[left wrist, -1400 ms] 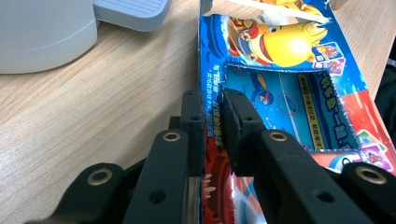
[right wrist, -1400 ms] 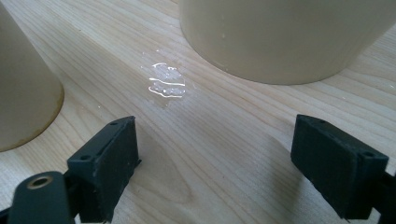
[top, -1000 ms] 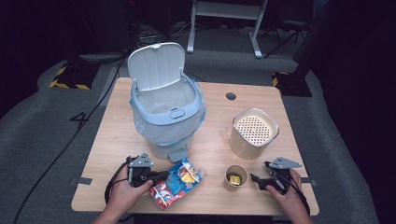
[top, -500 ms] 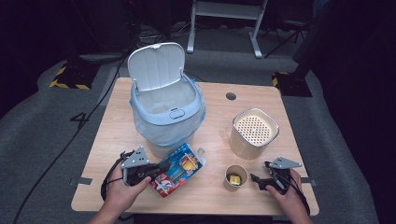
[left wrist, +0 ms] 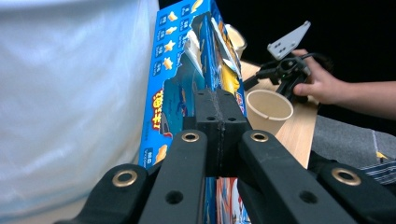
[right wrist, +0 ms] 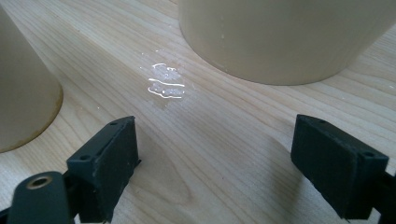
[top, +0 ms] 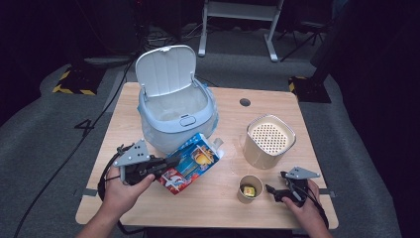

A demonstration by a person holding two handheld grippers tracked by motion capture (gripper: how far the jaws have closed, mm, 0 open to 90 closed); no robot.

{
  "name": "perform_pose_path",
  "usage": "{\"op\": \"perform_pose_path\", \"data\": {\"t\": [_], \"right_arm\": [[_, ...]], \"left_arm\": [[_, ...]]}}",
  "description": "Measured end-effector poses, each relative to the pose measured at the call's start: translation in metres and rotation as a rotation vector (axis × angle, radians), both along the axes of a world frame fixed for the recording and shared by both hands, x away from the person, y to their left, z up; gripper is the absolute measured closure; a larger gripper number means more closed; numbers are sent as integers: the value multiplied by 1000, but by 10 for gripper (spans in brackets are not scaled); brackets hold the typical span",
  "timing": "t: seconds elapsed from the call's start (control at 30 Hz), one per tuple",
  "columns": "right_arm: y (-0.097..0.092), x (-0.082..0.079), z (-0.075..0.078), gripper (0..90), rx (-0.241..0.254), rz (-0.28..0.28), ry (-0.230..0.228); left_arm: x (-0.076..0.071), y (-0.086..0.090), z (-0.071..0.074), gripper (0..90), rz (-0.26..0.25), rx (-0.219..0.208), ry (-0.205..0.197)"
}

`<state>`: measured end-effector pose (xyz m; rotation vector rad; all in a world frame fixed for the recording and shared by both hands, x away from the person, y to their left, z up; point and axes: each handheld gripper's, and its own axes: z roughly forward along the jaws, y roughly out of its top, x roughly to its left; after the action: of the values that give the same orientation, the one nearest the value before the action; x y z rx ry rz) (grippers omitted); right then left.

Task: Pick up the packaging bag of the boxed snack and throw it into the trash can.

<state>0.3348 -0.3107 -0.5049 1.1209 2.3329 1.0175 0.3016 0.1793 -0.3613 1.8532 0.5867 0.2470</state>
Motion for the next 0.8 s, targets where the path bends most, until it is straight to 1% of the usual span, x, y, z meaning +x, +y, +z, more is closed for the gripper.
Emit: {"op": "perform_pose_path", "data": {"t": [0.03,0.07,0.17,0.2,0.23,0.27,0.33,0.37,0.4,0.43,0.47,0.5,0.53,0.57,0.6,0.67,0.7,0.77,0.8], "right_arm": [[0,0,0,148,0,-1,1],[0,0,0,148,0,-1,1],[1,1,0,147,0,-9,0],[1,1,0,147,0,-10,1],[1,1,0,147,0,-10,0],[1,1,0,147,0,-10,0],[1,1,0,147,0,-11,0],[1,1,0,147,0,-10,1],[1,1,0,147,0,-10,1],[1,1,0,147,0,-10,0],[1,1,0,147,0,-10,0],[1,1,0,147,0,-11,1],[1,1,0,147,0,-10,1],[1,1,0,147,1,-11,0],[1,1,0,147,1,-11,0],[1,1,0,147,0,-10,1],[1,1,0,147,1,-11,0],[1,1,0,147,0,-10,0],[1,1,0,147,0,-11,1]], "left_arm": [[2,1,7,899,-15,-9,-10],[2,1,7,899,-15,-9,-10],[5,2,16,899,-32,-21,-19],[5,3,20,899,-35,-25,-25],[5,4,29,899,-39,-33,-41],[5,4,29,899,-39,-33,-41],[5,5,37,899,-42,-45,-60],[6,6,45,899,-51,-56,-71],[6,6,45,899,-51,-56,-71],[8,7,53,899,-57,-78,-80],[8,7,53,898,-57,-78,-80],[9,8,57,899,-58,-86,-87],[12,9,64,898,-55,-100,-102],[13,9,67,899,-49,-103,-114],[13,9,67,899,-49,-103,-114],[14,10,74,899,-41,-115,-127],[16,9,80,899,-30,-125,-146],[18,9,85,898,-22,-131,-157],[19,9,87,898,-20,-140,-160]]}}
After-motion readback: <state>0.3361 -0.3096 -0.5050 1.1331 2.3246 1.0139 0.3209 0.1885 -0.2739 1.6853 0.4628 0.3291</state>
